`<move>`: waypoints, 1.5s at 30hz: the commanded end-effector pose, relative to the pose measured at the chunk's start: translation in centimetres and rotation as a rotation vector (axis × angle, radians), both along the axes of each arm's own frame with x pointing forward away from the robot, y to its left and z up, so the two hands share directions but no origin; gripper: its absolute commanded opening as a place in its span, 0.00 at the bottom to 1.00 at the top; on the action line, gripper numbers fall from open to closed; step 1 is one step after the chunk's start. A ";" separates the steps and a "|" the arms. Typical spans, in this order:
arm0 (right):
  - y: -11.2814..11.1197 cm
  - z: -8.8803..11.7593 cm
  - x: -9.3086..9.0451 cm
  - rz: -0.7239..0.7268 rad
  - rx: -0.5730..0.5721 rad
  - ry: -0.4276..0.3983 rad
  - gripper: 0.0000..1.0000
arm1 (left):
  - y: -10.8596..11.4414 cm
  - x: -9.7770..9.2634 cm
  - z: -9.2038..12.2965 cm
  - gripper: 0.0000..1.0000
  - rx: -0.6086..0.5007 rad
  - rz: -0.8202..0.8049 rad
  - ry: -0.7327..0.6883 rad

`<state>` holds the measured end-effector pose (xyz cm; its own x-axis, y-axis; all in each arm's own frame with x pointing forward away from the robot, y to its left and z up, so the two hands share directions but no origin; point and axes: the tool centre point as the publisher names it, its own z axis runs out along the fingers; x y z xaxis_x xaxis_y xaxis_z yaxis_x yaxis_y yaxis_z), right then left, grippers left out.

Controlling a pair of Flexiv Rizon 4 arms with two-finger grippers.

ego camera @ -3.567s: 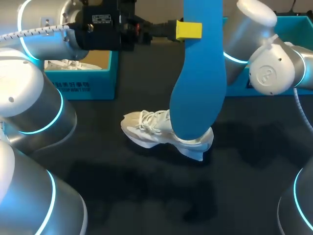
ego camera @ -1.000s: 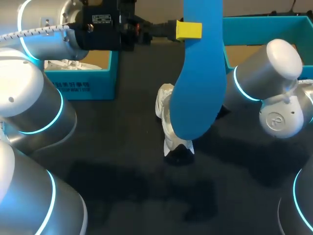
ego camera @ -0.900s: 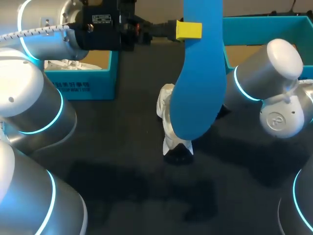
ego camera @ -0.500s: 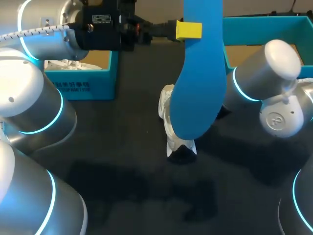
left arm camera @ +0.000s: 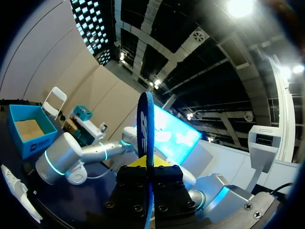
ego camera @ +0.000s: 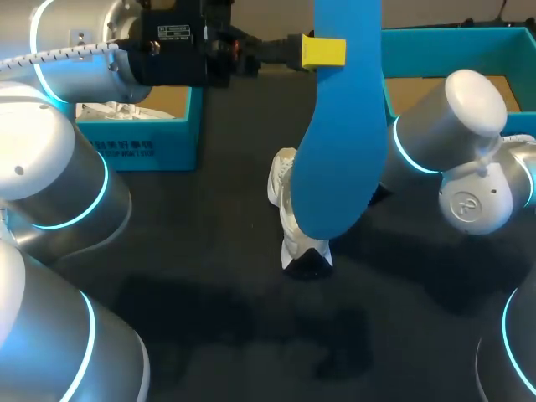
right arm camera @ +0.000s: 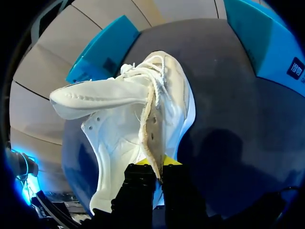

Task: Take the shoe out of the shoebox, open the shoe tongue, remove and reinsert the insole, then place the shoe into the shoebox

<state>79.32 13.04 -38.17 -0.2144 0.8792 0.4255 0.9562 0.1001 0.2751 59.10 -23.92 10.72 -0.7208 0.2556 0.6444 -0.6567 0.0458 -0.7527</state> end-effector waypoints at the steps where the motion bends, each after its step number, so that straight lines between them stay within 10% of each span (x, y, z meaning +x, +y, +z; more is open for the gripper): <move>1: -0.1 0.1 0.0 0.001 0.007 0.003 0.00 | 0.0 -0.1 -0.1 0.00 0.000 0.003 0.001; 3: -0.1 0.2 -0.1 0.000 0.016 0.007 0.45 | 0.0 -0.1 -0.1 0.00 0.000 0.003 0.001; 4: -0.1 0.3 -0.1 -0.002 0.022 0.008 0.87 | 0.0 -0.1 -0.1 0.00 0.000 0.003 0.001; 5: -0.1 0.5 -0.2 -0.004 0.028 0.006 1.00 | 0.0 -0.1 -0.1 0.00 0.000 0.003 0.001; 27: -2.4 10.2 -1.8 0.042 0.517 0.054 1.00 | 0.0 -0.1 -0.1 0.00 0.000 0.003 0.001; 45: -3.0 10.4 -1.5 0.049 0.530 0.067 1.00 | 0.0 -0.1 -0.1 0.00 0.000 0.003 0.001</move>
